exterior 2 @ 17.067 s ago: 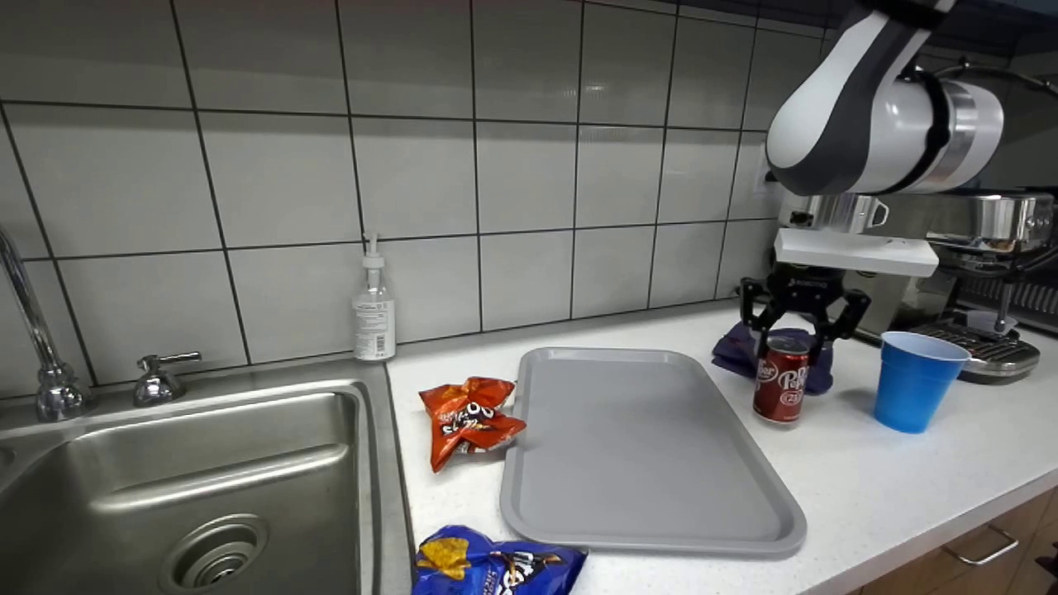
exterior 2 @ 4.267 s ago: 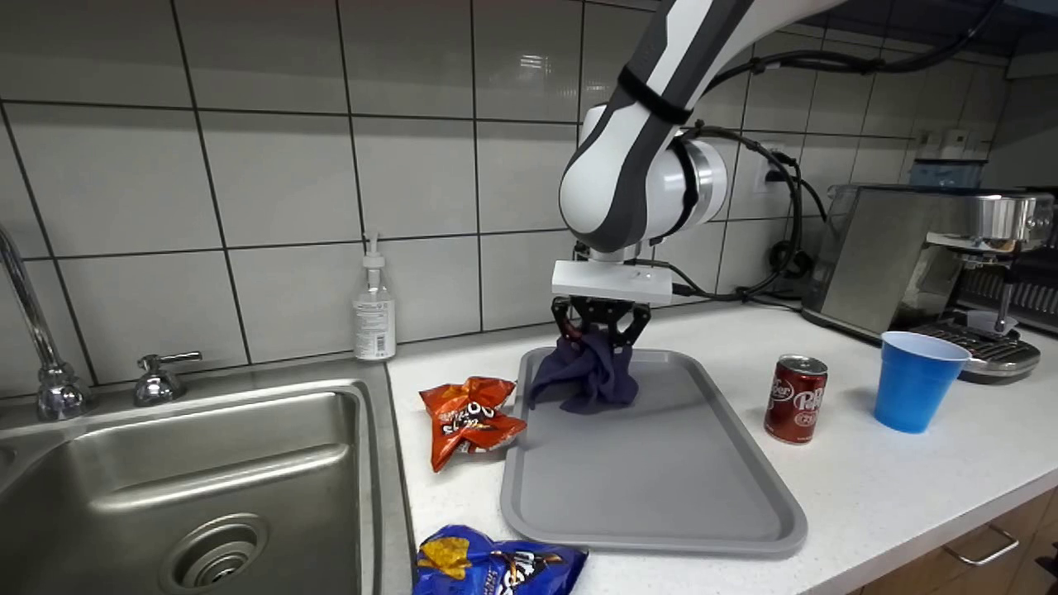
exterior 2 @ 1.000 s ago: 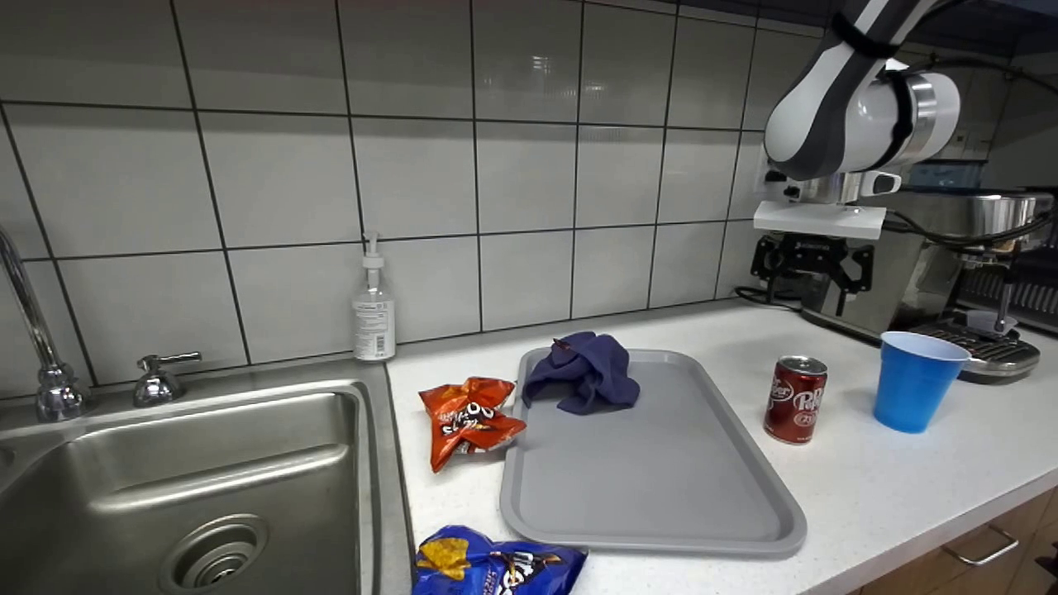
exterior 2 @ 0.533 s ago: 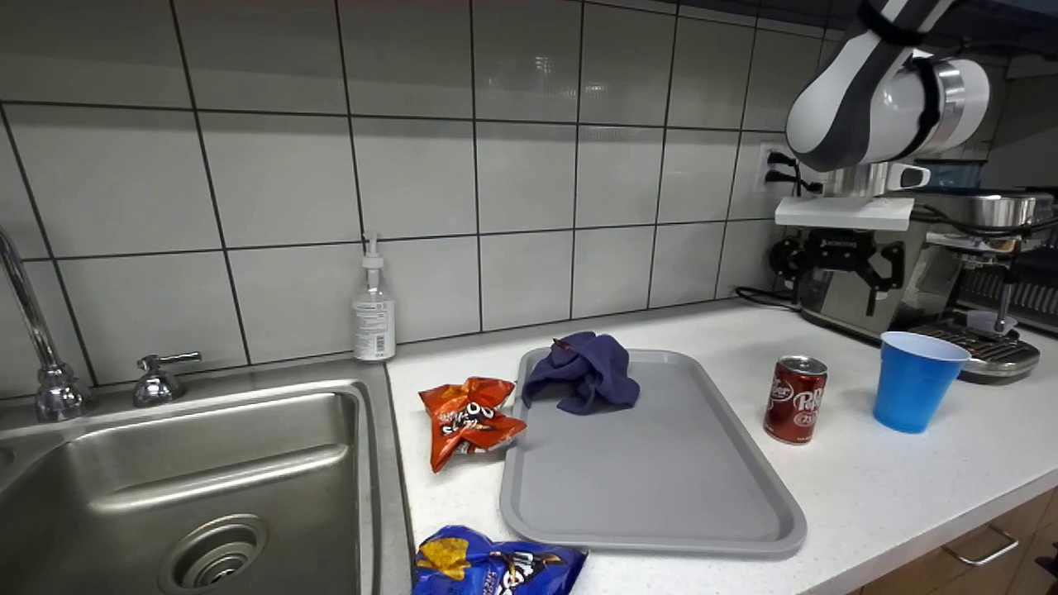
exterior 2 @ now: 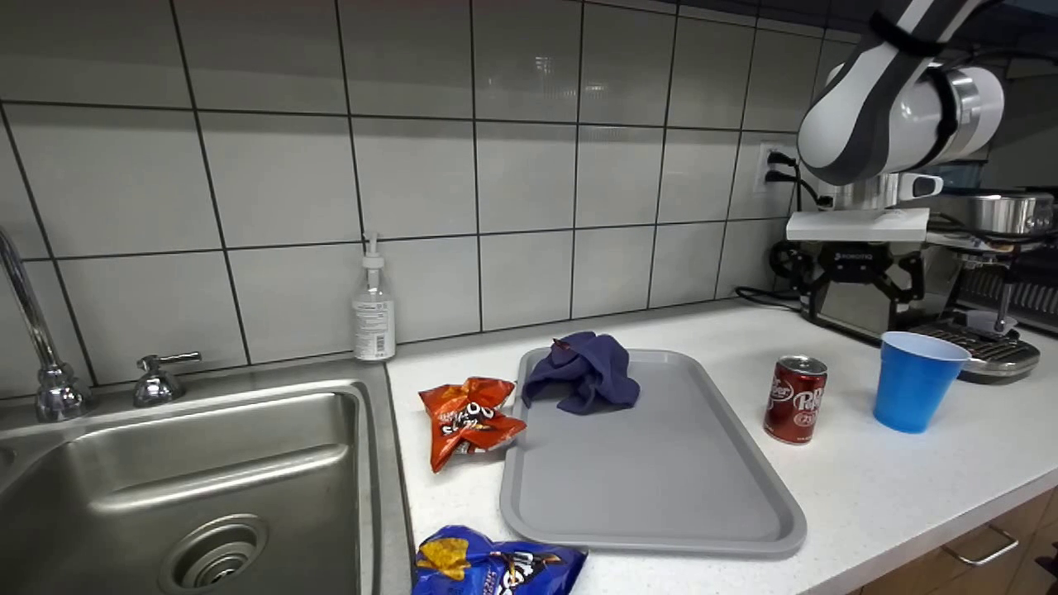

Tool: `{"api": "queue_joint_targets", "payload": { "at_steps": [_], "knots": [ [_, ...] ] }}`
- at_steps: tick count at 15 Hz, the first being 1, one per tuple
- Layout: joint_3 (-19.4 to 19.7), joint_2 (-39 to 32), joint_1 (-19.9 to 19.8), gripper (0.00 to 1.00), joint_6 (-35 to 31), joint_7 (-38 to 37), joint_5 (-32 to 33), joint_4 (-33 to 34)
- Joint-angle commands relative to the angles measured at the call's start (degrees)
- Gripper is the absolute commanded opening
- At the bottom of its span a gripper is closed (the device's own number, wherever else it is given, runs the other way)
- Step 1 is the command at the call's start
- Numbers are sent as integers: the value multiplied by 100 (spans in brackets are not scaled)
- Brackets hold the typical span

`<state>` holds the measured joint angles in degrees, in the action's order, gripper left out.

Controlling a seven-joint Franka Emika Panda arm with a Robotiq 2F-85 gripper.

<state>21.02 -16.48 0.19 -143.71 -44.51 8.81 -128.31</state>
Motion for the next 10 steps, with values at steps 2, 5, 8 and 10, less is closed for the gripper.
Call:
{"api": "queue_joint_targets", "payload": {
  "at_steps": [2,5,8,10],
  "knots": [
    [-37,184,-102,100,203,-254,293,-138],
    [-55,79,-113,100,207,-293,302,-127],
    [-84,-41,-132,100,125,-301,230,-88],
    [-74,-109,-136,100,122,-357,218,-43]
  ]
}}
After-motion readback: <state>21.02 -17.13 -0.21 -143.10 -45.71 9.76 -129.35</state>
